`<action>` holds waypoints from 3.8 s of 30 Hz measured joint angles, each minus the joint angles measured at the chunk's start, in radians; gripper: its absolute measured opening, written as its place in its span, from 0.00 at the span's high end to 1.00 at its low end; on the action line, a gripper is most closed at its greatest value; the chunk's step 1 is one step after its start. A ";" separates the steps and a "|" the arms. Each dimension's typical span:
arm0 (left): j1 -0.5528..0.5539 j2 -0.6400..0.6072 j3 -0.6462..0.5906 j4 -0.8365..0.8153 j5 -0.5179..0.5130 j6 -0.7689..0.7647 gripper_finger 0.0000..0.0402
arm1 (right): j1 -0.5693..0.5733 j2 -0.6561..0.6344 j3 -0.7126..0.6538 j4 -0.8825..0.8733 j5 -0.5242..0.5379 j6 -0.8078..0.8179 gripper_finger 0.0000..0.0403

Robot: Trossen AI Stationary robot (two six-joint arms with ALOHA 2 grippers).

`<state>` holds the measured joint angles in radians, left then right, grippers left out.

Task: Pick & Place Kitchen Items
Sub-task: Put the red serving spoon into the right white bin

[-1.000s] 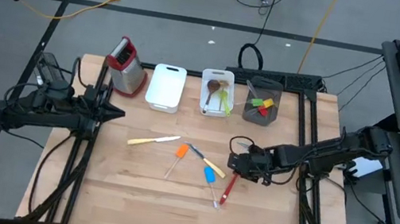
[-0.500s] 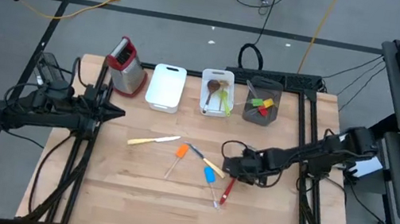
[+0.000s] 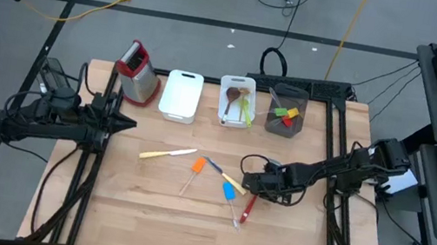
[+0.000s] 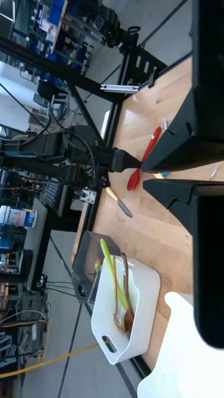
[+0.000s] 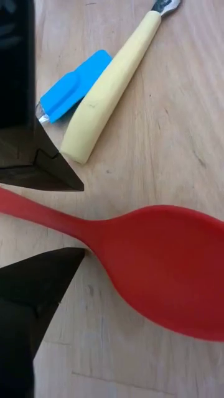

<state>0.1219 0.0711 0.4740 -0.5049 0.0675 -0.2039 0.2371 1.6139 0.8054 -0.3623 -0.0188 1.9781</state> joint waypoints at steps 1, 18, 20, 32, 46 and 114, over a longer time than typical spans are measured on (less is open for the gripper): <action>0.000 0.000 0.000 0.000 0.000 0.000 0.92 | 0.000 0.001 0.000 -0.008 0.008 0.000 0.63; 0.000 0.000 0.000 0.000 0.001 -0.014 0.92 | 0.003 0.003 -0.003 -0.027 0.140 -0.028 0.93; 0.000 0.000 0.000 0.000 0.001 -0.015 0.92 | 0.002 0.001 -0.003 -0.027 0.141 -0.033 0.94; 0.000 0.000 0.000 0.000 0.001 -0.017 0.92 | -0.010 -0.201 -0.008 -0.029 0.164 -0.163 0.95; 0.000 0.000 0.000 0.000 0.001 -0.037 0.92 | -0.286 -0.453 -0.006 0.454 0.095 -0.464 0.95; 0.000 0.000 0.000 0.008 -0.147 -0.060 0.92 | -0.967 0.249 0.486 0.224 -0.742 -0.607 0.90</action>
<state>0.1223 0.0715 0.4740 -0.4973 -0.0799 -0.2642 -0.7302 1.8633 1.2915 -0.1387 -0.7607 1.3710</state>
